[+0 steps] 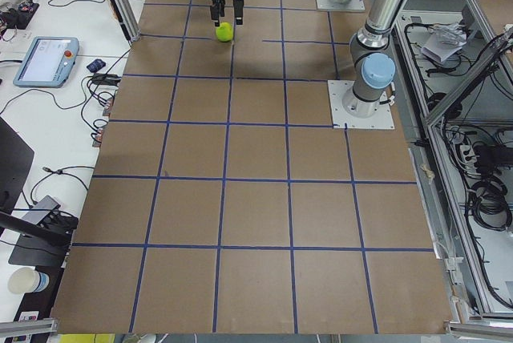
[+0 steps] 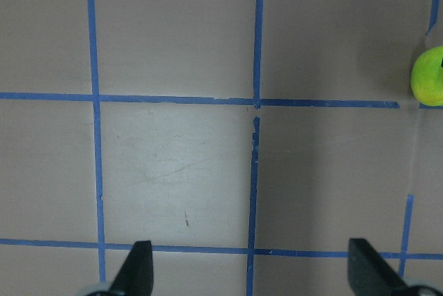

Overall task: Put all apples into basket
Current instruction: 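Reach the right gripper to the green apple and grasp it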

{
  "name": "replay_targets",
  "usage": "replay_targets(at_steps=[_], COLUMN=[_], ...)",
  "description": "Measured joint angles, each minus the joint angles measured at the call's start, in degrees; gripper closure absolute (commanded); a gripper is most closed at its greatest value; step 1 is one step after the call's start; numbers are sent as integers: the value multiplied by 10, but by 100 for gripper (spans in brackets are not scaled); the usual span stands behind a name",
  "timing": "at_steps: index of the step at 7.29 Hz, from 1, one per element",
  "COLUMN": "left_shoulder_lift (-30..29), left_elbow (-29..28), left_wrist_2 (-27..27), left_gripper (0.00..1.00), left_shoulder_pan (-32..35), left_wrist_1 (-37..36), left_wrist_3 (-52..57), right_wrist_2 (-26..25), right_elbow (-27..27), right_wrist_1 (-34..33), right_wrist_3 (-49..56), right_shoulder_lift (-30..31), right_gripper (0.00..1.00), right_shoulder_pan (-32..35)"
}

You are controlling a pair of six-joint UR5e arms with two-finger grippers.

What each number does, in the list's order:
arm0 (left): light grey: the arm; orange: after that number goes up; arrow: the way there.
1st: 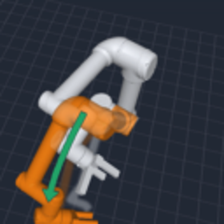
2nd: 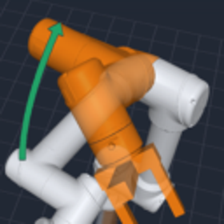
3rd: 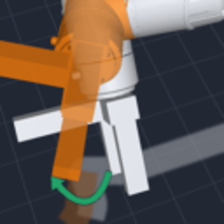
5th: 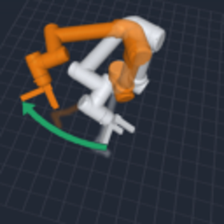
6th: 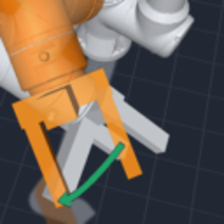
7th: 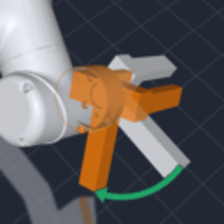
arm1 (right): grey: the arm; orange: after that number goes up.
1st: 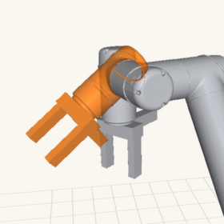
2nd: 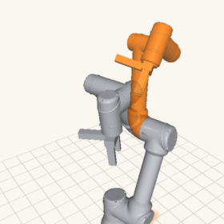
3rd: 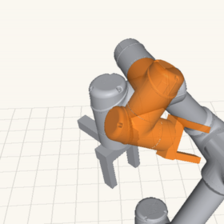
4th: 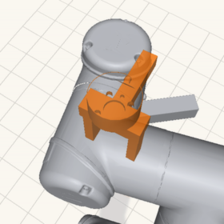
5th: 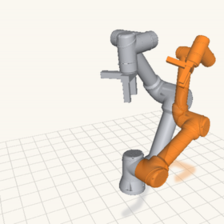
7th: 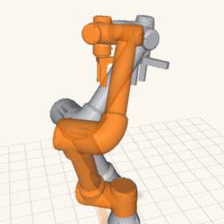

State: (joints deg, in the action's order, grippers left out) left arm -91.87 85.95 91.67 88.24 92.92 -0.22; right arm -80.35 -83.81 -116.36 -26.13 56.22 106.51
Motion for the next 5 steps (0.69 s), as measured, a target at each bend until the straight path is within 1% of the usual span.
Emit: replay_targets(at_steps=[3, 4, 5], left_shoulder_lift=[0, 0, 0], left_elbow=[0, 0, 0], left_wrist_2=[-1, -1, -1], left_gripper=[0, 0, 0], left_shoulder_pan=[0, 0, 0], left_wrist_1=[0, 0, 0], left_wrist_3=[0, 0, 0], right_wrist_2=[-14, -16, -16], right_elbow=[-1, -1, -2], right_wrist_1=[-8, -21, -29], right_wrist_3=[-7, -12, -27], right_shoulder_lift=[-15, -22, -27], right_gripper=[0, 31, 82], right_shoulder_pan=[7, 9, 10])
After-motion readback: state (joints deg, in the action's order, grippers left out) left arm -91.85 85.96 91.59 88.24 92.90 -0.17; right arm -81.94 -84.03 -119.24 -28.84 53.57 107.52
